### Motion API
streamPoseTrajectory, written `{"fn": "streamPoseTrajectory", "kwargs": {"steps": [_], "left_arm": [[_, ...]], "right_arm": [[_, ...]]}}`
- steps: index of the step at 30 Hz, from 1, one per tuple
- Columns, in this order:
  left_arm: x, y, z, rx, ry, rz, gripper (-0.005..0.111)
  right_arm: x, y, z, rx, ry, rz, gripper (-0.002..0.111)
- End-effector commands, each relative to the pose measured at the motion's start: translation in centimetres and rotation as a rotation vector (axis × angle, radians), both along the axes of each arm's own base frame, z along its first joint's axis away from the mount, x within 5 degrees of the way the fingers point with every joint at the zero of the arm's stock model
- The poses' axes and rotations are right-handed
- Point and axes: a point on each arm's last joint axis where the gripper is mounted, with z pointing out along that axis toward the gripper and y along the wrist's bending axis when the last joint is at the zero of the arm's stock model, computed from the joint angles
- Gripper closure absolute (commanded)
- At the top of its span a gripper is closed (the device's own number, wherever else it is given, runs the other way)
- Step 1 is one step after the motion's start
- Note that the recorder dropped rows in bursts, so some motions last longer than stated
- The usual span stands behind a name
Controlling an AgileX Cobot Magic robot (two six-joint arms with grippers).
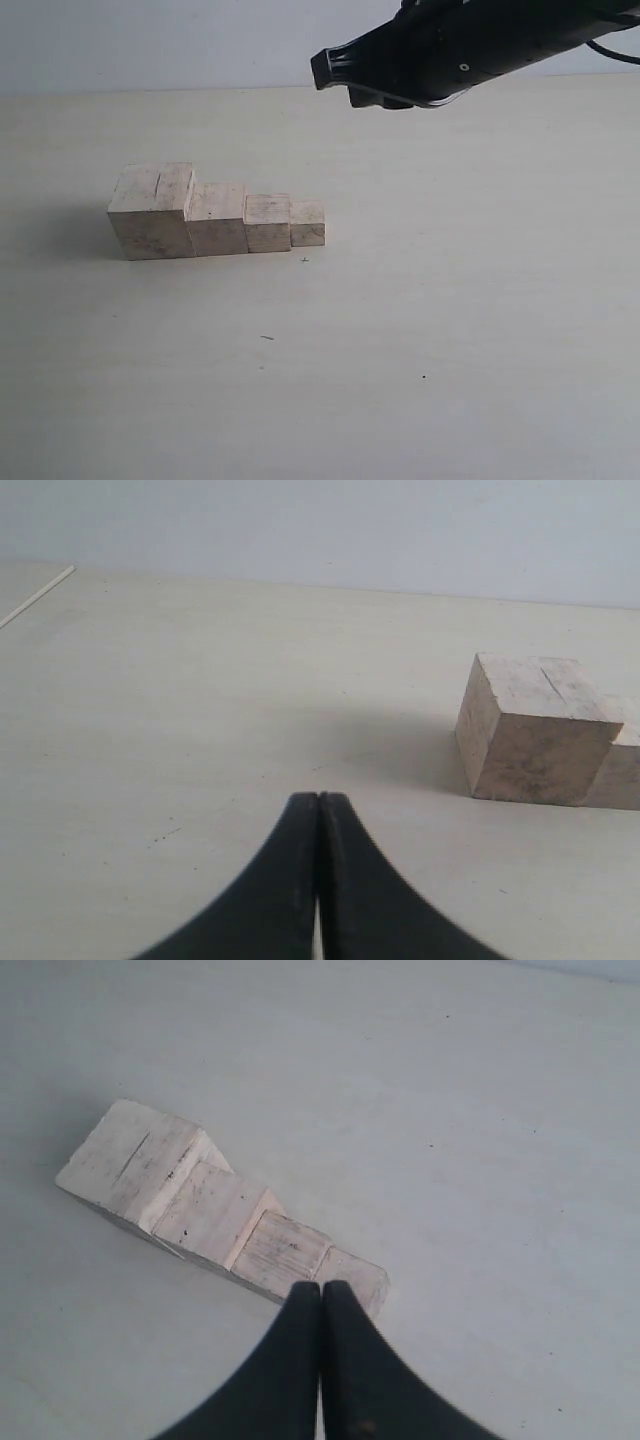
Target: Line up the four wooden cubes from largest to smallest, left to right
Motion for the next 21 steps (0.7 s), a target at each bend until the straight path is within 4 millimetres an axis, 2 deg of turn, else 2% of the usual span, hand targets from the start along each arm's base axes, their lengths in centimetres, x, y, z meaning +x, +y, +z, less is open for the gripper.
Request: {"fn": "streamPoseTrajectory", "kwargs": {"steps": [1, 7, 14, 21], "left_arm": [[0.00, -0.02, 0.00, -0.002, -0.013, -0.004, 0.107], [0.00, -0.02, 0.00, -0.002, -0.013, -0.004, 0.107], [0.00, -0.02, 0.00, -0.002, -0.013, -0.004, 0.107], [0.00, -0.02, 0.00, -0.002, -0.013, -0.004, 0.107]], "right_arm": [[-0.29, -0.11, 0.08, -0.003, 0.006, 0.009, 0.108], [-0.53, 0.20, 0.18, 0.070, 0.074, -0.023, 0.108], [-0.07, 0.29, 0.60, 0.108, 0.022, -0.049, 0.108], [0.17, 0.02, 0.67, 0.046, -0.055, -0.018, 0.108]]}}
